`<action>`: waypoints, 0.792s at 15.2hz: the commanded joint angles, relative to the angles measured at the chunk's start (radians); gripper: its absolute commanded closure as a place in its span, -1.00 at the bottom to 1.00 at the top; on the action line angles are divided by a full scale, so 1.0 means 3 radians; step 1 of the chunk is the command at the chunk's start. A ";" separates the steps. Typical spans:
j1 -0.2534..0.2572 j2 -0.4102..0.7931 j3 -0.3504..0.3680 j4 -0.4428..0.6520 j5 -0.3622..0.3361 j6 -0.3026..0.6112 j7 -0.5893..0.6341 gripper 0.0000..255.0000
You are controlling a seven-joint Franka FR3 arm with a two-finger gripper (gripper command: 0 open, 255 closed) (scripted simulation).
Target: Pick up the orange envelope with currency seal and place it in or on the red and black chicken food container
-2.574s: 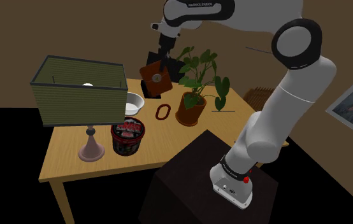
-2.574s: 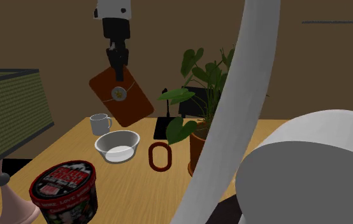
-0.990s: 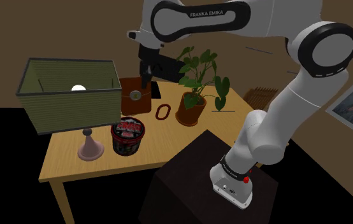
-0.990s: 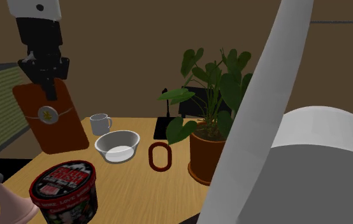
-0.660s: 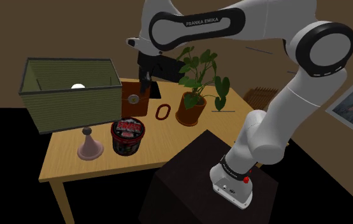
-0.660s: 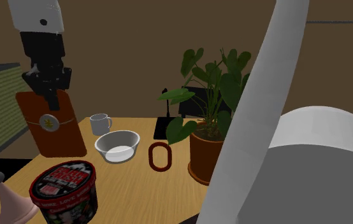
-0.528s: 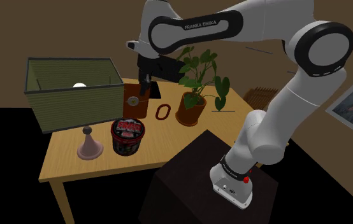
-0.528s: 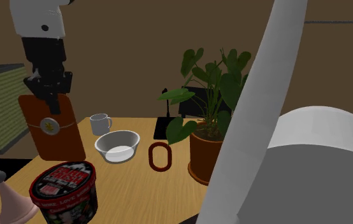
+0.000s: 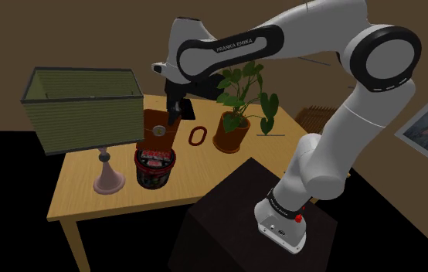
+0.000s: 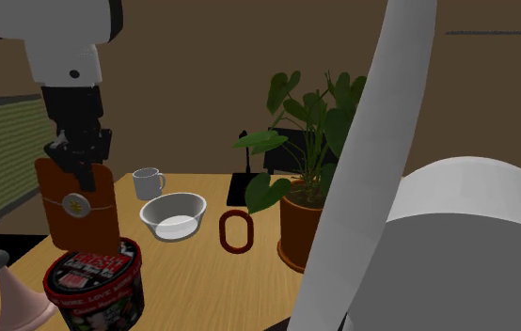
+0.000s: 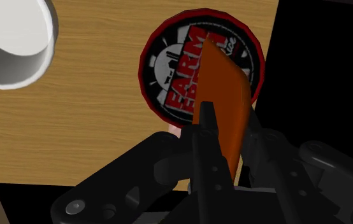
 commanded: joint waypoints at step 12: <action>0.0004 0.0045 0.0000 -0.0055 0.0011 0.0108 -0.0011 -1.00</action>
